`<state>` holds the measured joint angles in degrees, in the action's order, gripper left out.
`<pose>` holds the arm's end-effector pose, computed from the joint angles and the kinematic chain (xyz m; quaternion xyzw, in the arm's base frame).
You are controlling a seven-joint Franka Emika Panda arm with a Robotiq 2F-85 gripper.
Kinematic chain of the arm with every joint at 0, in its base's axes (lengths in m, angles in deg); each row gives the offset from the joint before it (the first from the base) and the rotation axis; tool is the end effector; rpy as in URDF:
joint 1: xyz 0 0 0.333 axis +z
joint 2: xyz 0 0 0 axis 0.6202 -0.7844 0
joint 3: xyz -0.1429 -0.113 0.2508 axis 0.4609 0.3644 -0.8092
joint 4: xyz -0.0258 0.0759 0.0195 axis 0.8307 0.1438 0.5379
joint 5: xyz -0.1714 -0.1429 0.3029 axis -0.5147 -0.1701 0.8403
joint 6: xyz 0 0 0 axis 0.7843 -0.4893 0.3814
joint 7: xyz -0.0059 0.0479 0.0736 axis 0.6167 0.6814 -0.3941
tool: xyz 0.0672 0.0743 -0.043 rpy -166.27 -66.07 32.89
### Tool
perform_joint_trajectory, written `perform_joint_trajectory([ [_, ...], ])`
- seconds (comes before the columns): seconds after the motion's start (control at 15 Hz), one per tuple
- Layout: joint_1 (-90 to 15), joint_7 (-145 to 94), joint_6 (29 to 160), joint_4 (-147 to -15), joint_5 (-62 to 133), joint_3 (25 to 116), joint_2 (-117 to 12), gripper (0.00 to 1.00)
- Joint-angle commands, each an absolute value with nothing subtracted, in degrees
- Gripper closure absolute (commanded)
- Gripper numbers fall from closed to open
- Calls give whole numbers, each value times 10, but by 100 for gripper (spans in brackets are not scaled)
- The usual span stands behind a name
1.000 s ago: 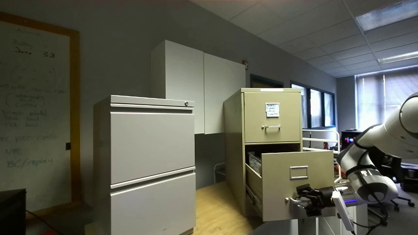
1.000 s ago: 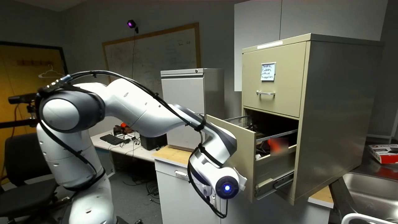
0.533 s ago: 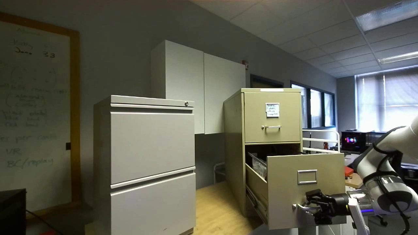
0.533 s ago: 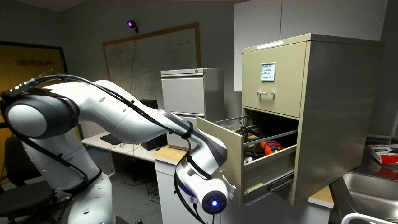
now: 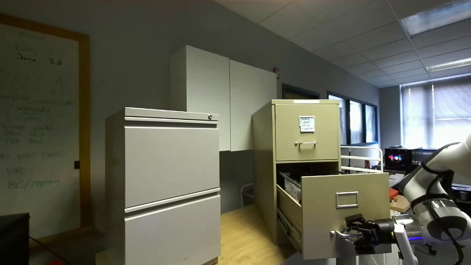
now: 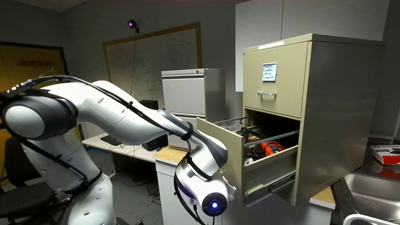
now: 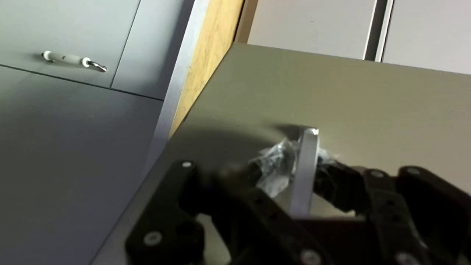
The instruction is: Open the bottom drawer of the cabinet at the right
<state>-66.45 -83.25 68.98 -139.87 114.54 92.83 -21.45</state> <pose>0.2821 -0.2657 0.3408 -0.7266 0.3401 -0.3152 0.5071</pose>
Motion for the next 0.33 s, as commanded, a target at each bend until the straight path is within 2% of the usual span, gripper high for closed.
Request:
perform_joint_trajectory([
  [0.0, -657, -861, 662, -1406, 1094, 922, -247, 57],
  [0.13, -657, -863, 668, -1408, 1091, 920, -245, 53],
  [0.27, -668, -832, 690, -1396, 1127, 928, -219, 39],
])
